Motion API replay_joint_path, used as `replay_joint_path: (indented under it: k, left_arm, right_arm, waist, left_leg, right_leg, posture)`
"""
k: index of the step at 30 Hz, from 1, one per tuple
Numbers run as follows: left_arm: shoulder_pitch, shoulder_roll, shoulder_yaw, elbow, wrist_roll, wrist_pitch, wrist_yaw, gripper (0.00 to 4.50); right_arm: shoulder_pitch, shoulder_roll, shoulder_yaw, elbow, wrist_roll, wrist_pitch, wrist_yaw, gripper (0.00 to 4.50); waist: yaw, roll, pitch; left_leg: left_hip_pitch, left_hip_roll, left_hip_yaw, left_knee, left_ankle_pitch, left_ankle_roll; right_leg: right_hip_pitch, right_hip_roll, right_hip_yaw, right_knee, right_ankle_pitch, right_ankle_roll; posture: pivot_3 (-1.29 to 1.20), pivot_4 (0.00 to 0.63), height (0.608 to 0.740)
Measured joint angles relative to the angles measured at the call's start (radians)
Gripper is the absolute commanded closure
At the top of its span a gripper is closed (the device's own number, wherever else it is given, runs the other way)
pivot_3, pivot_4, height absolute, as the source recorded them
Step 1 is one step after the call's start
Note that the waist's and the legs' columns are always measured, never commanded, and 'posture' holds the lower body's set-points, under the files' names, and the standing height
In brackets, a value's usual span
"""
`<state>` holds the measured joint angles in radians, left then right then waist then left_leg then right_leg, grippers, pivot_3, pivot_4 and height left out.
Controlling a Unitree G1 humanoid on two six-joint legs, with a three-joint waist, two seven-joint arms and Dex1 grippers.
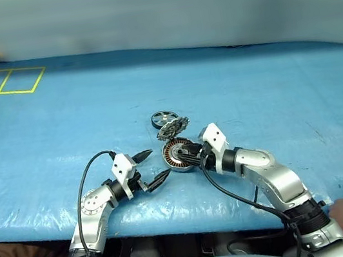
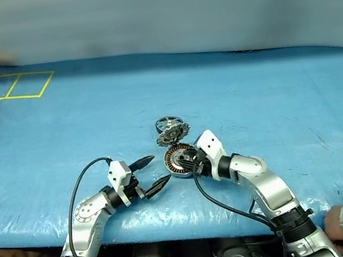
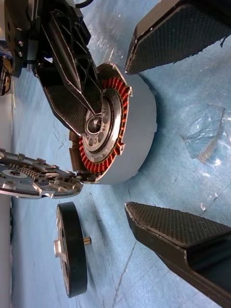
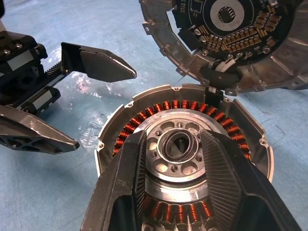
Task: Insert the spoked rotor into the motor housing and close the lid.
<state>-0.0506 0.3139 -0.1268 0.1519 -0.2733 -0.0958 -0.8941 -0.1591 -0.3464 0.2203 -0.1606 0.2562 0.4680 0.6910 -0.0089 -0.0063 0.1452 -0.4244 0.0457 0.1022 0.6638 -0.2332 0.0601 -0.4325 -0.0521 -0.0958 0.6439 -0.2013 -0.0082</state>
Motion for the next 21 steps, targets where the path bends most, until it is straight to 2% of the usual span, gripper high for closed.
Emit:
replay_joint_path:
  k: [4,7,11,21]
  left_arm:
    - [-0.002,0.000,0.000,0.004,0.000,0.000,0.000,0.00]
    - [-0.002,0.000,0.000,0.004,0.000,-0.001,0.000,0.00]
    - [-0.002,0.000,-0.001,0.004,0.000,-0.001,0.000,0.00]
    - [0.002,-0.001,-0.002,0.004,0.000,-0.001,0.008,0.00]
  right_arm:
    - [-0.001,0.024,-0.002,0.000,0.003,0.000,-0.015,2.68]
    - [-0.001,0.028,-0.009,0.000,0.005,0.000,-0.018,3.29]
    - [-0.008,0.032,-0.016,0.004,0.005,0.000,-0.026,4.49]
    - [-0.026,0.032,-0.034,0.049,-0.016,-0.001,-0.059,4.49]
  waist:
    - [0.000,0.000,0.000]
    - [0.001,0.000,0.000]
    - [0.001,0.000,0.000]
    - [0.001,0.000,0.000]
  left_leg:
    - [0.000,0.000,0.000,0.000,0.000,0.000]
    - [0.000,0.000,0.000,0.000,0.000,0.000]
    - [0.000,0.000,0.000,0.000,0.000,0.000]
    - [0.000,0.000,0.000,0.000,0.000,0.000]
  right_leg:
    - [0.000,0.000,0.000,0.000,0.000,0.000]
    - [0.000,0.000,0.000,0.000,0.000,0.000]
    - [0.000,0.000,0.000,0.000,0.000,0.000]
    - [0.000,0.000,0.000,0.000,0.000,0.000]
  posture:
    - [0.00,0.150,0.740]
    - [0.00,0.150,0.740]
    - [0.00,0.150,0.740]
    - [0.00,0.150,0.740]
